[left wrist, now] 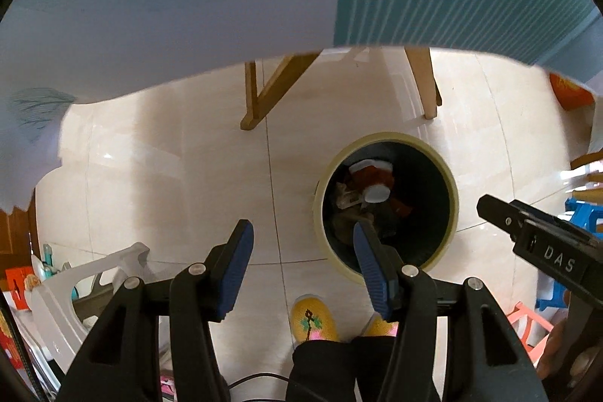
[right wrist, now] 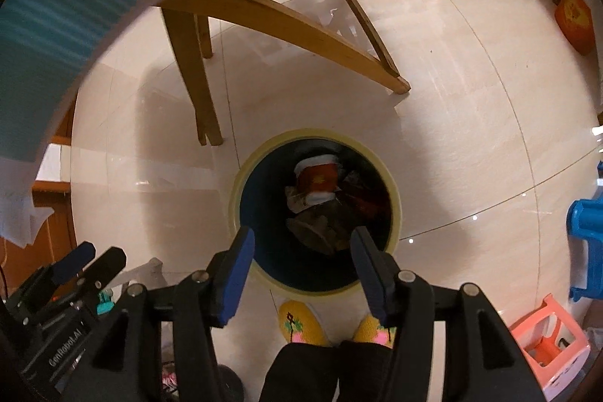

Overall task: Collect trash
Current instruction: 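Raise both open tools back over the table toward the remaining packets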

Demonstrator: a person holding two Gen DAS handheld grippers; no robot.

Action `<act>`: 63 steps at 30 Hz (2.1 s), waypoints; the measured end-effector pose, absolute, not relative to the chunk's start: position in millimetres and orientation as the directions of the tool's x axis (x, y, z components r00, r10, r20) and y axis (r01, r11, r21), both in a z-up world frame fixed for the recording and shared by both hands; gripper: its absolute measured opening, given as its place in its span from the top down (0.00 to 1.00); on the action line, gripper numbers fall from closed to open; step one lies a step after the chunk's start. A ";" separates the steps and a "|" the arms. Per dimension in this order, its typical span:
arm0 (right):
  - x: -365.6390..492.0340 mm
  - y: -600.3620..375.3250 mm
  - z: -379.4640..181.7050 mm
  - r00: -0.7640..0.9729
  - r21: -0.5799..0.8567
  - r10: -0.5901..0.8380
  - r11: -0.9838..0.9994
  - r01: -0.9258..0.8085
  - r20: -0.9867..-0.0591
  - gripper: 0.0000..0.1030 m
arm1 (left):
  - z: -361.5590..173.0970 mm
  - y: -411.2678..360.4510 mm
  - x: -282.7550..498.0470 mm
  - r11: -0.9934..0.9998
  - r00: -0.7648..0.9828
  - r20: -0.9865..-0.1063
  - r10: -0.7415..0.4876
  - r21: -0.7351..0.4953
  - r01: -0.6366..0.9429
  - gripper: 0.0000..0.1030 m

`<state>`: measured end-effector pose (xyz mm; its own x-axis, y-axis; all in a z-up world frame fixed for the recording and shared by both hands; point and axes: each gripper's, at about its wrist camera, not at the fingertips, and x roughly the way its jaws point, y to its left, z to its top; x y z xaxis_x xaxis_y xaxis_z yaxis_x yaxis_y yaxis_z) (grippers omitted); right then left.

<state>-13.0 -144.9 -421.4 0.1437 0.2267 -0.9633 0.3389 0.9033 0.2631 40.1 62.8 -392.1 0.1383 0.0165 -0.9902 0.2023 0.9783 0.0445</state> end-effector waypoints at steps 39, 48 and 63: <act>-38.5 -180.1 -83.2 0.433 0.362 0.288 0.927 0.097 -0.854 0.48 | -26.4 22.4 9.6 0.979 0.486 -0.874 -0.006 0.094 0.182 0.40; -18.6 -204.7 -25.6 0.541 0.358 0.286 0.933 0.029 -0.791 0.48 | 34.7 23.7 27.6 0.986 0.604 -0.796 0.025 0.118 0.115 0.33; 64.1 -196.7 21.4 0.615 0.356 0.294 0.934 -0.022 -0.732 0.46 | 58.9 17.0 101.9 0.976 0.659 -0.752 -0.005 0.139 0.166 0.30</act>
<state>64.1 -196.7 21.4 0.6148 0.2939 -0.7318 -0.0225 0.9341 0.3562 101.9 17.0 58.9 0.6591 -0.0049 -0.7520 0.1658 0.9763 0.1389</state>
